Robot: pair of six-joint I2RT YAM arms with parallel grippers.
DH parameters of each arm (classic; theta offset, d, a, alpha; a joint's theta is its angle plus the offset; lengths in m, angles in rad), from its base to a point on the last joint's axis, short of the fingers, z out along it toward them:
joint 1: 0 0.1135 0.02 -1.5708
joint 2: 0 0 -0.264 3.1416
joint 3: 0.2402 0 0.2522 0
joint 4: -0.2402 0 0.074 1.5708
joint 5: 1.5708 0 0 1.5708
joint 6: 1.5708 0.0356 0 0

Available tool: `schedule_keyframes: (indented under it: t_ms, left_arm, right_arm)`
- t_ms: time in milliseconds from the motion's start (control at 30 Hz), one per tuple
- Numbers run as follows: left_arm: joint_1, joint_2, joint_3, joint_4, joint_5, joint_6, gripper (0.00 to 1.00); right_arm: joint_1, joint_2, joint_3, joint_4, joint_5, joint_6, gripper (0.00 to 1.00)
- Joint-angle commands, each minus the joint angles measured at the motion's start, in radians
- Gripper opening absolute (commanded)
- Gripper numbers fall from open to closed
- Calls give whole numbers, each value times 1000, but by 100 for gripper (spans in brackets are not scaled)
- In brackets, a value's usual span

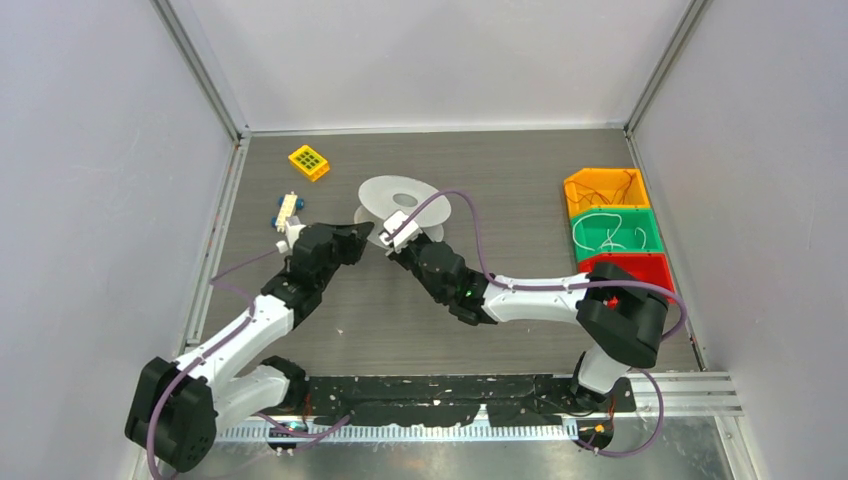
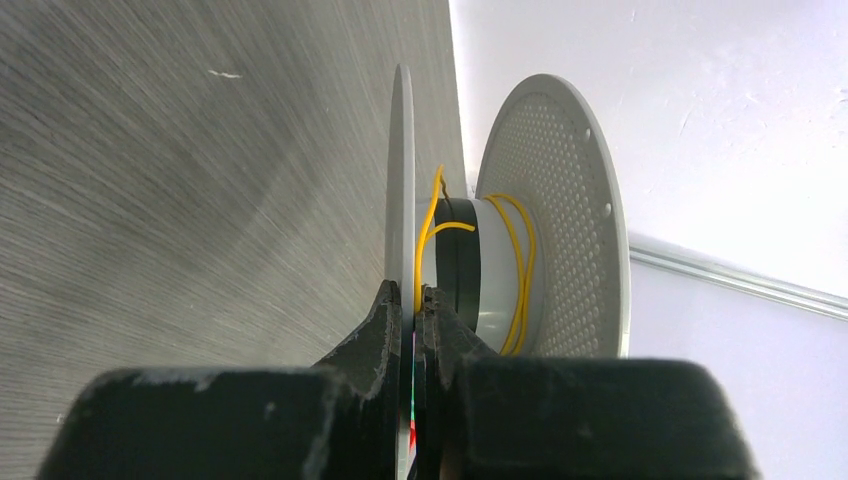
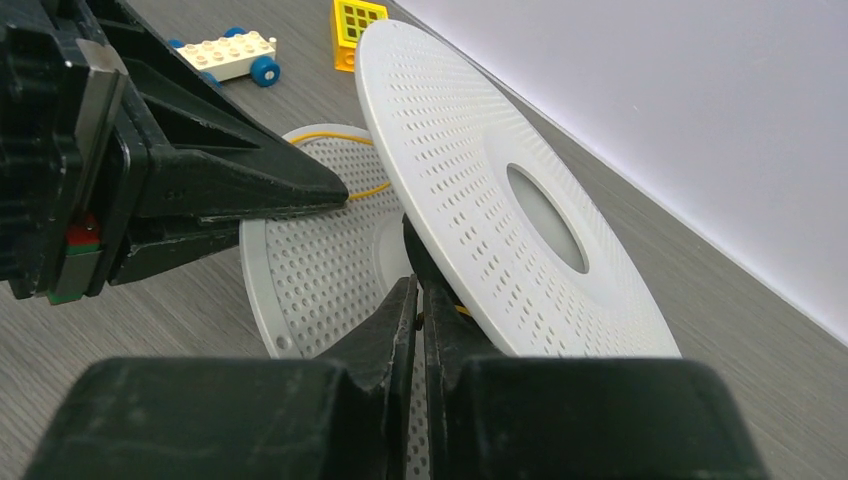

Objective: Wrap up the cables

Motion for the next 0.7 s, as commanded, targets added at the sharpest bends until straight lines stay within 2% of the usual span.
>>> schedule_keyframes:
  t_ms: [0,200,333,500,667]
  left_arm:
    - [-13,-6,26,267,70,-120,0]
    - [-13,-2,28,284,92,-117,0]
    - [-15,66,3,338,113,-82,0]
    - [-25,280,-64,704,189,-130,0]
    - [-28,447,-64,908,240,-160,0]
  right_arm:
    - [3,-27,-19,-14,51,-13,13]
    - [3,-84,-68,-22,78,-7,14]
    - [3,-79,-135,35,111,21,14]
    - [3,-11,-187,103,120,52,14]
    - [3,50,-188,114,140,37,12]
